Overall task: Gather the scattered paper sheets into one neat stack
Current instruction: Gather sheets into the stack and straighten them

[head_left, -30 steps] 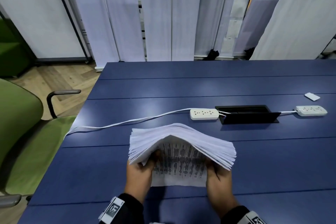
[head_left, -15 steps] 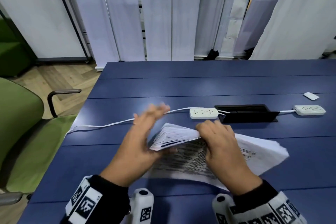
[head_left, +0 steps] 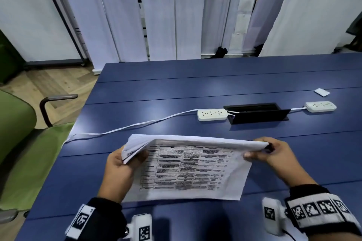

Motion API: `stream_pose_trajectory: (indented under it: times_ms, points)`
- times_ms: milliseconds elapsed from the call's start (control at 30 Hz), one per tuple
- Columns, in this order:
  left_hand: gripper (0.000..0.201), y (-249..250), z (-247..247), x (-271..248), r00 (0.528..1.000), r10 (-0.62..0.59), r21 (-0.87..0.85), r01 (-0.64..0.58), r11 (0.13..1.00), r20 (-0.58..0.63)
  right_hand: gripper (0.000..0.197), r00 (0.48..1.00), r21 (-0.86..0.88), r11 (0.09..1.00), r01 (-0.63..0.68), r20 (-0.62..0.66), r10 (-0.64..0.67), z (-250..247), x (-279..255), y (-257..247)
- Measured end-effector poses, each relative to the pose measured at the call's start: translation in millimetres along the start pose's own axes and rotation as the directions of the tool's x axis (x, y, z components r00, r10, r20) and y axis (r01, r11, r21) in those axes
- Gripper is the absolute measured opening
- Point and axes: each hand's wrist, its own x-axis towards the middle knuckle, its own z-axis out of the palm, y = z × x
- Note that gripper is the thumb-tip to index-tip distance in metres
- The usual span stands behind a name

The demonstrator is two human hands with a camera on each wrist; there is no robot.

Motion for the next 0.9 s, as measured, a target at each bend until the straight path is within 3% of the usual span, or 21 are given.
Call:
stream_pose_trajectory:
  times_ms: [67, 100, 167, 267, 400, 467, 600, 667, 733, 800, 867, 900]
  points:
    - [0.034, -4, 0, 2, 1.0, -0.023, -0.023, 0.023, 0.999, -0.007, 0.077, 0.999, 0.33, 0.943, -0.044, 0.024, 0.038, 9, 2, 15]
    - [0.031, -5, 3, 4, 0.999, -0.04, -0.024, 0.04, 0.999, -0.007, 0.079, 0.999, 0.421, 0.906, -0.038, 0.028, 0.029, 16, 2, 21]
    - [0.025, -11, 5, 9, 0.998, -0.055, -0.012, 0.055, 0.998, -0.009, 0.064, 0.999, 0.498, 0.867, -0.007, -0.038, 0.029, 31, 6, 31]
    - [0.023, -22, 2, 17, 0.998, -0.057, -0.01, 0.057, 0.998, -0.036, 0.038, 0.979, 0.429, 0.896, 0.11, -0.201, -0.024, 48, 7, 28]
    - [0.038, -36, -12, 28, 0.997, -0.057, -0.046, 0.055, 0.997, -0.049, 0.037, 0.967, 0.377, 0.908, 0.183, -0.237, -0.097, 59, 4, 21]
    - [0.053, -47, -21, 31, 0.995, -0.09, 0.011, 0.09, 0.996, -0.043, 0.046, 0.98, 0.304, 0.94, 0.153, -0.171, -0.104, 63, 2, 30]
    - [0.051, -61, -21, 29, 0.992, -0.12, 0.031, 0.121, 0.992, -0.041, 0.089, 0.963, 0.098, 0.975, 0.197, -0.204, -0.175, 71, -8, 50]
    - [0.049, -60, -18, 28, 0.992, -0.106, -0.022, 0.104, 0.994, -0.069, 0.086, 0.933, -0.007, 0.956, 0.295, -0.216, -0.289, 77, -11, 51]
    - [0.05, -60, -16, 29, 0.985, -0.098, -0.062, 0.09, 0.994, -0.142, 0.068, 0.898, -0.111, 0.921, 0.373, -0.204, -0.389, 80, -12, 51]
    - [0.034, -59, -12, 29, 0.973, -0.075, -0.07, 0.061, 0.996, -0.219, 0.055, 0.902, -0.13, 0.925, 0.356, -0.209, -0.377, 81, -10, 52]
    - [0.009, -59, -5, 29, 0.962, -0.063, -0.063, 0.048, 0.997, -0.266, 0.054, 0.91, -0.127, 0.933, 0.337, -0.208, -0.357, 81, -9, 53]
    - [0.011, -59, -2, 29, 0.958, -0.05, -0.041, 0.04, 0.998, -0.284, 0.054, 0.908, -0.129, 0.93, 0.343, -0.206, -0.364, 81, -9, 52]
